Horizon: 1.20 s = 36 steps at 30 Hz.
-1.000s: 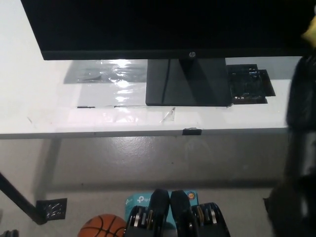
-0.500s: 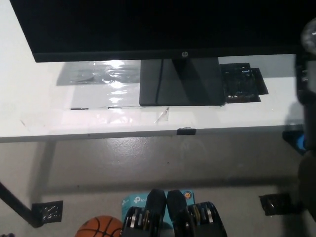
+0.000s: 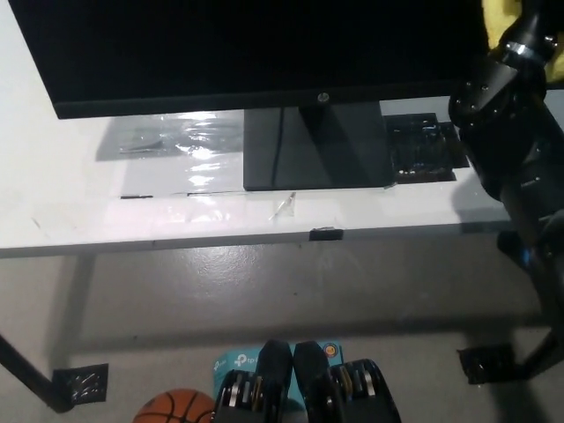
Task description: The robot uses its right hand to pick up the cloth kept in the middle of the desk and use it to wipe the monitor in the middle of the desk by swiping its screen twice
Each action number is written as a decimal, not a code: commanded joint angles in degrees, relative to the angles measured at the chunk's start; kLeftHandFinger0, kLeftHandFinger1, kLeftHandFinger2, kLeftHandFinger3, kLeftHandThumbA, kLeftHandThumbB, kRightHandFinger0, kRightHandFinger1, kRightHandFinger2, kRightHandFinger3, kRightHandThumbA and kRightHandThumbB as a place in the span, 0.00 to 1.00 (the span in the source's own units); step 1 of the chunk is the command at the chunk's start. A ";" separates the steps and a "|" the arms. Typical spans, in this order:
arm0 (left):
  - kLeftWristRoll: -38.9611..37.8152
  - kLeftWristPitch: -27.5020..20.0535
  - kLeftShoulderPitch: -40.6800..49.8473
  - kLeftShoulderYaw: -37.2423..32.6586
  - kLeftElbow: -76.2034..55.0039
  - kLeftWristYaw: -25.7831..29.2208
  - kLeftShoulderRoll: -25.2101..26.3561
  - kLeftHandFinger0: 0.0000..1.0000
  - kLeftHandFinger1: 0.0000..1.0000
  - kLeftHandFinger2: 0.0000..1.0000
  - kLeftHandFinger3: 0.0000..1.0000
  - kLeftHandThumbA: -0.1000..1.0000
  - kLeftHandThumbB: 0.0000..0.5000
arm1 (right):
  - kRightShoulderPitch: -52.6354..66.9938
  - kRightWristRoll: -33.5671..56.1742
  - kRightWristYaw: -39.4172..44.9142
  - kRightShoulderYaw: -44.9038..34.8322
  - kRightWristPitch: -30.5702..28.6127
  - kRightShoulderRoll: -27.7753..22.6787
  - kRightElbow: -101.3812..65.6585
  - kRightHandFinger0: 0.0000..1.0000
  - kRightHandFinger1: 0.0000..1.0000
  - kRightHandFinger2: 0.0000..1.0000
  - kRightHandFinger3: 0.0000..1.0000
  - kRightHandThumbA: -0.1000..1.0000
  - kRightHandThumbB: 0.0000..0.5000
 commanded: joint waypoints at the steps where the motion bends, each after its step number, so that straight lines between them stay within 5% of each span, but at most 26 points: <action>1: -0.31 0.18 0.95 0.19 -1.82 -0.87 2.40 0.49 0.52 0.65 0.79 0.10 0.29 | -4.07 1.38 2.48 0.96 -1.16 3.72 1.89 0.00 0.00 0.16 0.11 0.00 0.00; 3: -0.11 1.07 1.06 0.18 -2.47 -0.35 2.31 0.50 0.53 0.66 0.80 0.11 0.32 | -4.74 0.76 0.93 1.82 -2.81 4.85 2.26 0.00 0.00 0.16 0.02 0.00 0.01; 6: 0.26 0.40 1.05 -0.31 -1.37 -0.87 2.41 0.51 0.54 0.67 0.80 0.13 0.34 | -5.56 1.15 0.87 2.20 -3.41 8.04 2.70 0.00 0.00 0.20 0.02 0.00 0.00; 8: 0.43 0.64 0.95 -0.68 -1.53 -0.90 2.41 0.51 0.54 0.67 0.80 0.12 0.35 | -5.62 1.75 1.65 2.10 -3.88 9.04 2.62 0.00 0.00 0.20 0.05 0.00 0.00; 9: 0.11 0.69 0.91 -0.76 -1.45 -1.10 2.44 0.51 0.54 0.68 0.79 0.14 0.38 | -6.50 3.07 2.09 1.27 -4.61 11.19 2.68 0.00 0.00 0.19 0.16 0.00 0.06; 13: 0.20 0.77 0.80 -1.21 -1.19 -1.23 2.48 0.51 0.54 0.66 0.78 0.14 0.36 | -8.26 3.62 1.59 1.73 -4.39 14.78 2.69 0.00 0.00 0.15 0.22 0.00 0.02; 17: 0.85 0.30 0.50 -1.71 -1.10 -1.16 2.92 0.48 0.51 0.64 0.79 0.14 0.35 | -11.29 3.84 0.64 2.37 -5.43 19.48 2.63 0.00 0.00 0.11 0.05 0.00 0.00; 25: 1.81 3.04 1.11 -3.03 -4.38 -0.44 2.85 0.51 0.53 0.64 0.80 0.09 0.32 | -15.15 3.53 -1.40 4.33 -5.17 27.71 1.17 0.00 0.00 0.09 0.03 0.00 0.03; 29: 1.41 5.24 1.33 -2.94 -5.86 -0.09 2.64 0.50 0.52 0.64 0.80 0.03 0.31 | -16.38 2.84 -1.47 6.04 -7.21 30.86 2.09 0.00 0.00 0.04 0.03 0.00 0.15; 30: 1.31 4.33 1.13 -3.00 -5.05 -0.61 2.69 0.50 0.52 0.64 0.80 0.02 0.30 | -16.63 2.60 -1.39 6.64 -7.28 31.45 2.35 0.00 0.00 0.02 0.00 0.00 0.31; 31: 1.17 3.97 1.08 -3.01 -4.71 -0.86 2.69 0.50 0.52 0.64 0.80 0.02 0.30 | -16.71 2.38 -1.61 6.94 -7.28 31.60 2.48 0.00 0.00 0.02 0.00 0.00 0.36; 34: 1.22 4.38 0.95 -3.54 -4.36 -1.13 2.41 0.53 0.54 0.65 0.81 0.04 0.32 | -15.61 2.86 -0.51 12.83 -8.20 32.00 1.79 0.00 0.00 0.07 0.02 0.00 0.25; 36: 1.52 4.91 1.47 -3.52 -5.39 -0.60 2.26 0.50 0.52 0.64 0.80 0.02 0.31 | -15.05 2.88 -0.71 14.23 -8.02 32.00 1.75 0.00 0.00 0.11 0.09 0.00 0.36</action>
